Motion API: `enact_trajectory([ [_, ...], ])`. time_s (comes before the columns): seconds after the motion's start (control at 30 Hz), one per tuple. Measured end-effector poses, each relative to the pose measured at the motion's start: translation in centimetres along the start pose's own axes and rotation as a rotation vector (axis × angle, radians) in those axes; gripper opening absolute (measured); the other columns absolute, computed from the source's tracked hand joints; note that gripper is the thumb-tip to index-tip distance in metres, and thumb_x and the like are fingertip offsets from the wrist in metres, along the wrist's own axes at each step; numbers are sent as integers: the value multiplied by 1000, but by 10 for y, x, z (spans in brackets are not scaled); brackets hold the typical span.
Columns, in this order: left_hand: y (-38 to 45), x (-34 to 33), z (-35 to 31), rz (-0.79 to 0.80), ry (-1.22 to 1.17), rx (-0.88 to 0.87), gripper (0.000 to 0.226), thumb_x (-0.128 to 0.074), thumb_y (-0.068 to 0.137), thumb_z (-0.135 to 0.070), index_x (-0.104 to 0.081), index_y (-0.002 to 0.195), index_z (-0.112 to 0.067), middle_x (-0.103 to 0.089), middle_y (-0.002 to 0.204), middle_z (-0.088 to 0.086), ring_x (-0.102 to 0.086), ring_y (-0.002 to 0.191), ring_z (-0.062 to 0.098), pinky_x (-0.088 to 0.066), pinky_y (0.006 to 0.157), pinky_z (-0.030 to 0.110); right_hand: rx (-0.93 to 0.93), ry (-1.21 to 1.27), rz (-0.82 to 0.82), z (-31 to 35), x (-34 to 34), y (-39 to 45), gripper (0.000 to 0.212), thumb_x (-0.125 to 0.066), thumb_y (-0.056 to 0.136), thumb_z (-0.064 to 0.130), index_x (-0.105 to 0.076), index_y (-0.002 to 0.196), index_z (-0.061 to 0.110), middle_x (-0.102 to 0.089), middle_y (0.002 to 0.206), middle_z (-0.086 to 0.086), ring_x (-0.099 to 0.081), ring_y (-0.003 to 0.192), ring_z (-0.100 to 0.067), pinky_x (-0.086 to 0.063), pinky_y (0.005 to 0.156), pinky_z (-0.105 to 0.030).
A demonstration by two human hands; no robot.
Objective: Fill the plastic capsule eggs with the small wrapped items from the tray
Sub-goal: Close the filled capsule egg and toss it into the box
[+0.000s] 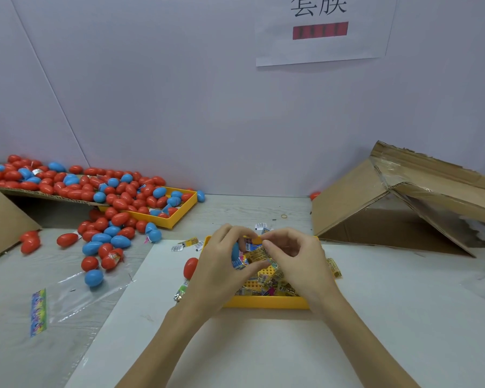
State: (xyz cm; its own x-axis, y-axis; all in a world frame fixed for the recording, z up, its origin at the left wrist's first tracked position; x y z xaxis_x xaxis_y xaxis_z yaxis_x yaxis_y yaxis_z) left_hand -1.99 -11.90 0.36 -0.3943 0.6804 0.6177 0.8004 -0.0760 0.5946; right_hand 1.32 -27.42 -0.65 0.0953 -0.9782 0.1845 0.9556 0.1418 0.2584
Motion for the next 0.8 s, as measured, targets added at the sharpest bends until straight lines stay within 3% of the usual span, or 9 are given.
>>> enact_trajectory([
  [0.17,-3,1,-16,-52,309,-238,32,-78,83,-41,-69,104,-19,-56,95,-6,-52,88,13,-46,75,21,-78,130,-57,-6,5,1,9,-75,91,9,-78,92,18,-77,81,2,-71,74,-6,-56,69,-19],
  [0.27,-5,-2,-19,-101,365,-306,18,-82,84,-20,-73,97,-14,-60,91,0,-55,85,16,-48,72,25,-115,190,-46,-8,3,0,5,-73,93,13,-78,94,16,-77,82,0,-72,75,-8,-56,70,-20],
  [0.33,-4,2,-16,-123,260,-202,10,-81,86,-17,-74,94,-14,-59,87,-3,-54,81,13,-47,68,22,-145,232,-36,-9,1,0,14,-64,100,20,-77,100,15,-78,86,-2,-74,80,-12,-58,71,-21],
  [0.4,-3,7,-8,-140,11,12,11,-78,87,-27,-75,88,-17,-60,83,-5,-57,79,12,-47,67,19,-155,219,-13,-6,1,0,23,-55,105,25,-77,104,17,-78,90,0,-74,84,-10,-57,72,-20],
  [0.53,-4,7,9,-143,-421,385,22,-76,78,-47,-76,81,-25,-68,81,-3,-64,83,12,-54,70,20,-154,289,123,1,-8,-3,21,-61,101,30,-79,105,19,-79,98,2,-74,96,-9,-58,76,-20],
  [0.73,-7,2,11,-90,-592,480,27,-78,74,-46,-79,91,-26,-73,86,-4,-67,87,8,-56,74,19,-393,580,217,-7,-18,-8,35,-74,86,38,-81,104,9,-79,103,-8,-74,96,-17,-60,82,-25],
  [0.8,-7,1,12,-84,-613,491,28,-79,74,-47,-79,93,-27,-73,87,-4,-69,89,10,-58,75,21,-403,574,246,-7,-17,-8,35,-75,84,40,-82,100,10,-78,101,-6,-74,95,-16,-60,84,-26],
])
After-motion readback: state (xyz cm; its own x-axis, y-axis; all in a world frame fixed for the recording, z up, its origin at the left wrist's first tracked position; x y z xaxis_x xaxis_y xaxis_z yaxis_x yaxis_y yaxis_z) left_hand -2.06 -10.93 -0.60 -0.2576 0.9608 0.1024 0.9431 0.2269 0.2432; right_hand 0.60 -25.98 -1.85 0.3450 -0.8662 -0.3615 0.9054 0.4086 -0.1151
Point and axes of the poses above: each hand's wrist, its own y-axis towards the middle knuckle, its own x-axis out of the back of the hand, z = x × y, the point moved 6 cm from there along y, towards the middle knuckle
